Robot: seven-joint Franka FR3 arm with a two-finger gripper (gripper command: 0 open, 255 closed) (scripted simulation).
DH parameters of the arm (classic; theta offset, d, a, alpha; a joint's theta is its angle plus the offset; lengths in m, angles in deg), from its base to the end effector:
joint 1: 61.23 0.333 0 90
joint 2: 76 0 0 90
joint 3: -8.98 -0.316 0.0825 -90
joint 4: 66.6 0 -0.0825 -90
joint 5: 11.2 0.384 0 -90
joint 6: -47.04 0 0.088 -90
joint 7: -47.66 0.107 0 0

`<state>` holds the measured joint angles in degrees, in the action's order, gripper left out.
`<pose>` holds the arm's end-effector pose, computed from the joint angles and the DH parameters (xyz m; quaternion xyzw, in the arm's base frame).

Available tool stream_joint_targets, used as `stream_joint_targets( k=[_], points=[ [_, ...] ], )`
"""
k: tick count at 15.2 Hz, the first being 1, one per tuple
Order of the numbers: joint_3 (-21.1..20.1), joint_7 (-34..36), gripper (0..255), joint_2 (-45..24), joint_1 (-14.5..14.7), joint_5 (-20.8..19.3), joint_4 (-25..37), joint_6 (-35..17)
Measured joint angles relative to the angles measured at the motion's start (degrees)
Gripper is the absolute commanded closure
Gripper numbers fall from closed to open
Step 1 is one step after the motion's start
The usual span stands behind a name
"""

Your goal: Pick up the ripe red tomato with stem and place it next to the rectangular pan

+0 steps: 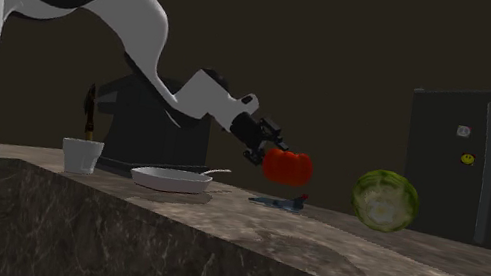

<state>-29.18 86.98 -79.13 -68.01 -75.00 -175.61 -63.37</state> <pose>0.5342 0.2452 0.5067 0.8682 0.1289 0.2733 0.3936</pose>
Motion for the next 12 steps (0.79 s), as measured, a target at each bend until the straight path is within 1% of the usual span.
stream_joint_targets(
  k=[12],
  points=[
    [0.36,7.55,255,-3.76,0.36,-4.9,-4.32,-2.2]
  ],
)
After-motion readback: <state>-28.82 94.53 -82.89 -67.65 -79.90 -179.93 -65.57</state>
